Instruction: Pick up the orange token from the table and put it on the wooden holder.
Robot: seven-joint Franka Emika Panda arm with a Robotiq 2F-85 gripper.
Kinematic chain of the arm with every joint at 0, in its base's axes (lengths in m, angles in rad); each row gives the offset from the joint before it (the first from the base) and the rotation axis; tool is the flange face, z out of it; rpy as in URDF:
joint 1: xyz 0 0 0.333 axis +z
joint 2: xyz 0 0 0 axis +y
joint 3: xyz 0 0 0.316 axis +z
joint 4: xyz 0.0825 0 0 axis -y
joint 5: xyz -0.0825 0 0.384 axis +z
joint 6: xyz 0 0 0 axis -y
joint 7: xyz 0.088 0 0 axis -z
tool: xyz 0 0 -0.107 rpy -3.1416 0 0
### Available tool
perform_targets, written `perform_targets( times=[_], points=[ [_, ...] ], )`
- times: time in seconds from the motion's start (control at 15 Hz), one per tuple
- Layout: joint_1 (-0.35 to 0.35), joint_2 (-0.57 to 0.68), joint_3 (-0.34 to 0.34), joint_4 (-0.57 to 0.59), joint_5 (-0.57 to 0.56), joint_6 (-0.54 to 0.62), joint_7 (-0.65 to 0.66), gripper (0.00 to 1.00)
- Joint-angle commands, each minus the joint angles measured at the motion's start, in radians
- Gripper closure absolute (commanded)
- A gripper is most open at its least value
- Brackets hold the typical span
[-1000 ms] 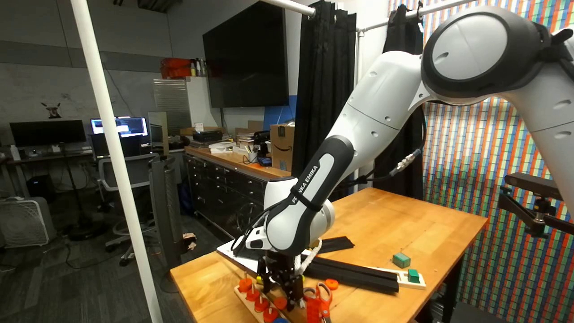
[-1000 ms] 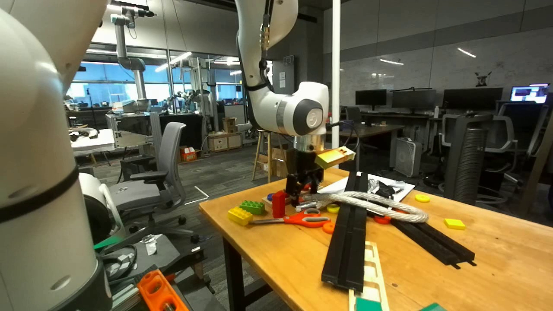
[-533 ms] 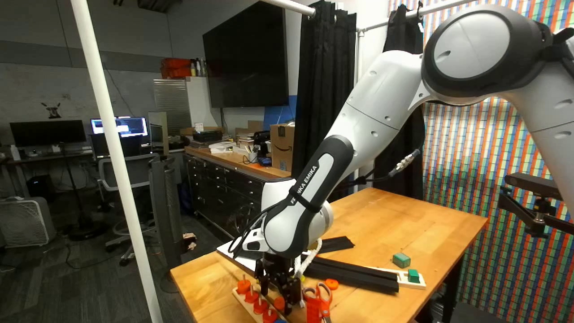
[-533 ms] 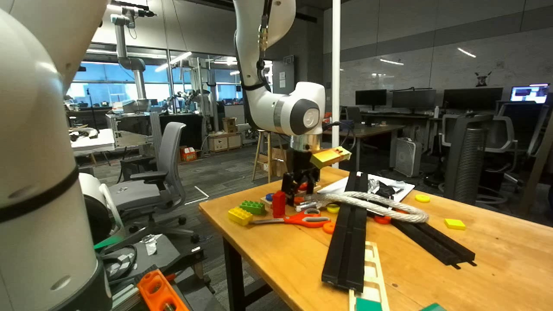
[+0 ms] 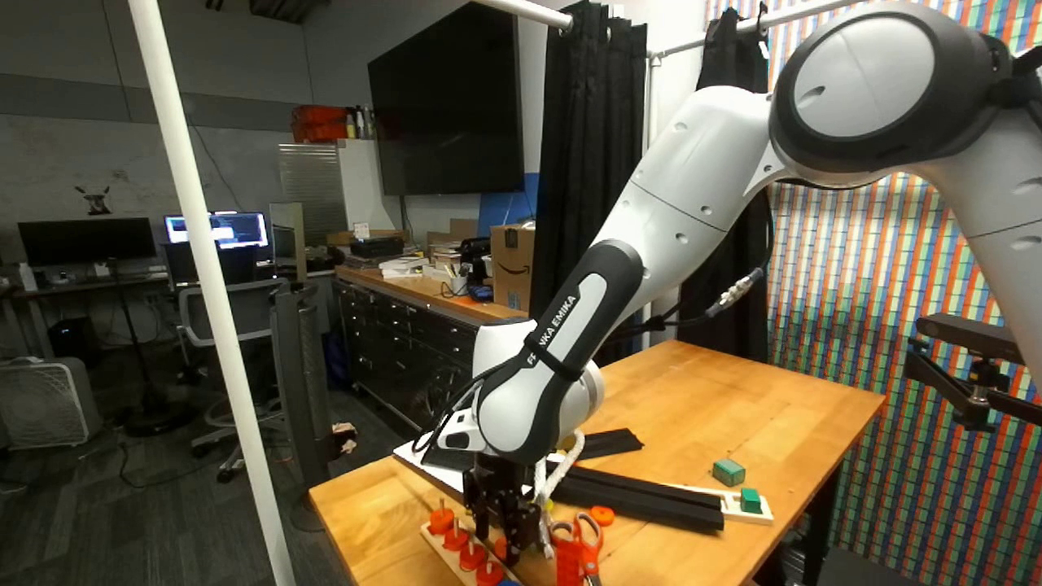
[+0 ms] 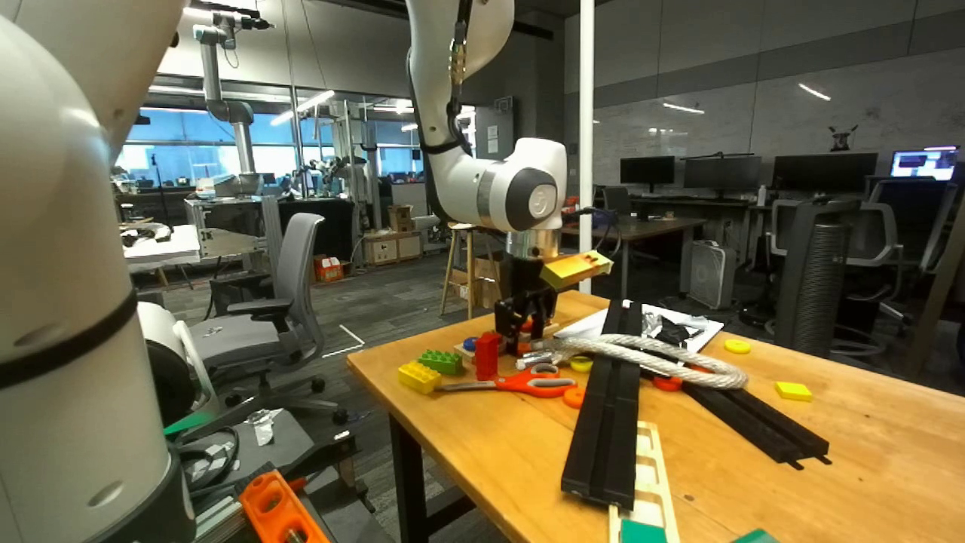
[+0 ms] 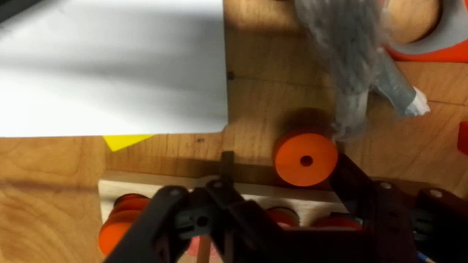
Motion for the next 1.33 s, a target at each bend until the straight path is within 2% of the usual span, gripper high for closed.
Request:
perform_targets(
  times=[0.0, 0.13, 0.4, 1.0, 1.27],
  points=[
    [-0.010, -0.011, 0.015, -0.013, 0.000, 0.002, 0.022, 0.64],
    [-0.010, -0.014, 0.015, -0.015, 0.000, 0.001, 0.025, 0.79],
    [-0.004, -0.025, 0.011, -0.019, -0.003, -0.005, 0.044, 0.76],
    [0.069, -0.145, -0.037, -0.057, -0.090, -0.031, 0.286, 0.76],
    [0.086, -0.175, -0.035, -0.048, -0.140, -0.068, 0.360, 0.76]
  ],
)
